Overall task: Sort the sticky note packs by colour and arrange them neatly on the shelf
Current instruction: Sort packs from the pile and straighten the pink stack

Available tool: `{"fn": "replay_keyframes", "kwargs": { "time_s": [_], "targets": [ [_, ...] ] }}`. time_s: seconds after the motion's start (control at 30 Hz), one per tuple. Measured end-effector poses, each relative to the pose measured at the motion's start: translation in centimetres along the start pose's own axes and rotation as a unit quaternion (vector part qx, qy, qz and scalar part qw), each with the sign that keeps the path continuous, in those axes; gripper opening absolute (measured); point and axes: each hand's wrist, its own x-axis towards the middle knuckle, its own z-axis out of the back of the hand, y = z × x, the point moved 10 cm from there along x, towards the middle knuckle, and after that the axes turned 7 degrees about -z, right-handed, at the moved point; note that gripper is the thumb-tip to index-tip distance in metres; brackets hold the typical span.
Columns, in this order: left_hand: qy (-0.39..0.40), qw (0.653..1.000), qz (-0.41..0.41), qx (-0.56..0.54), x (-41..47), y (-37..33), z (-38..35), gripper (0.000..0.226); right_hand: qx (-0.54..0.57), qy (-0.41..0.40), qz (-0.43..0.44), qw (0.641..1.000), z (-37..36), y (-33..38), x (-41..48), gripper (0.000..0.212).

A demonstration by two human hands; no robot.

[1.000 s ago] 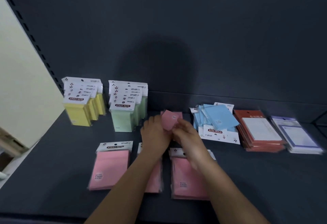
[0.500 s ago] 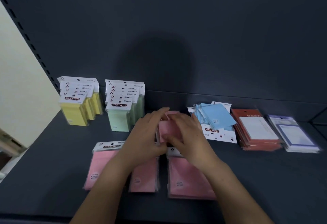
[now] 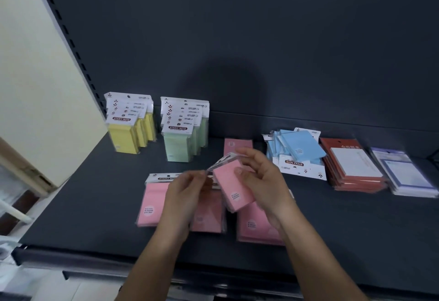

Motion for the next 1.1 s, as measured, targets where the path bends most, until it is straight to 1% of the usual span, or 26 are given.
{"fn": "replay_keyframes", "kwargs": {
  "time_s": [0.03,0.07,0.13,0.17,0.23,0.3,0.4,0.53,0.63,0.67,0.7,0.73,0.83,0.9,0.97,1.03,1.1],
  "targets": [
    [0.004,0.999,0.027,-0.03,-0.3,0.4,0.0,0.017,-0.004,-0.002,-0.001,1.0,-0.3,-0.5,-0.3,0.036],
    [0.009,0.998,0.035,-0.053,-0.6,0.4,0.0,0.02,-0.018,-0.003,-0.005,1.0,-0.6,-1.1,-0.6,0.036],
    [-0.006,0.998,0.011,-0.057,-1.0,-0.3,0.8,0.013,-0.056,-0.001,-0.005,0.998,-1.6,-2.0,-1.1,0.035],
    [-0.011,0.999,-0.004,-0.043,-1.1,-0.6,1.2,0.015,-0.088,-0.003,0.013,0.996,-2.1,-2.2,-1.4,0.036],
    [-0.011,1.0,-0.024,0.009,-0.8,-0.5,1.8,0.022,-0.194,-0.029,0.066,0.978,-2.9,-2.0,-1.9,0.038],
    [-0.012,0.995,-0.046,0.091,-0.3,-0.3,2.2,0.026,-0.304,-0.065,0.108,0.944,-3.6,-1.6,-2.3,0.042],
    [-0.018,0.979,-0.072,0.187,0.0,-0.3,2.4,0.03,-0.417,-0.083,0.118,0.897,-4.4,-1.7,-2.1,0.046],
    [0.005,0.957,-0.113,0.269,0.0,-0.7,1.5,0.041,-0.492,-0.1,0.093,0.86,-4.5,-2.1,-1.4,0.045],
    [0.029,0.922,-0.16,0.352,-0.2,-1.2,0.4,0.043,-0.548,-0.108,0.088,0.825,-4.6,-2.2,-1.4,0.04],
    [0.032,0.91,-0.183,0.372,-0.3,-1.6,0.1,0.043,-0.555,-0.109,0.086,0.82,-4.6,-2.3,-1.3,0.041],
    [0.034,0.9,-0.2,0.385,-0.3,-1.8,-0.2,0.043,-0.551,-0.108,0.084,0.823,-4.6,-2.3,-1.2,0.041],
    [0.038,0.895,-0.209,0.392,-0.3,-1.9,-0.5,0.045,-0.535,-0.107,0.087,0.834,-4.4,-2.2,-1.1,0.042],
    [0.067,0.886,-0.225,0.401,0.1,-2.0,-1.8,0.046,-0.455,-0.123,0.096,0.877,-3.0,-1.2,-0.5,0.043],
    [0.084,0.884,-0.23,0.398,0.6,-2.3,-3.0,0.044,-0.419,-0.144,0.074,0.894,-1.3,-1.0,0.3,0.046],
    [0.105,0.893,-0.205,0.387,1.5,-2.1,-4.2,0.041,-0.395,-0.149,0.025,0.906,0.3,-1.5,1.2,0.052],
    [0.134,0.902,-0.156,0.38,2.8,-0.8,-5.4,0.041,-0.366,-0.136,-0.031,0.92,1.3,-2.4,2.0,0.057],
    [0.175,0.909,-0.095,0.366,3.8,0.7,-6.6,0.049,-0.308,-0.121,-0.068,0.941,2.0,-3.3,2.8,0.058]
  ]
}}
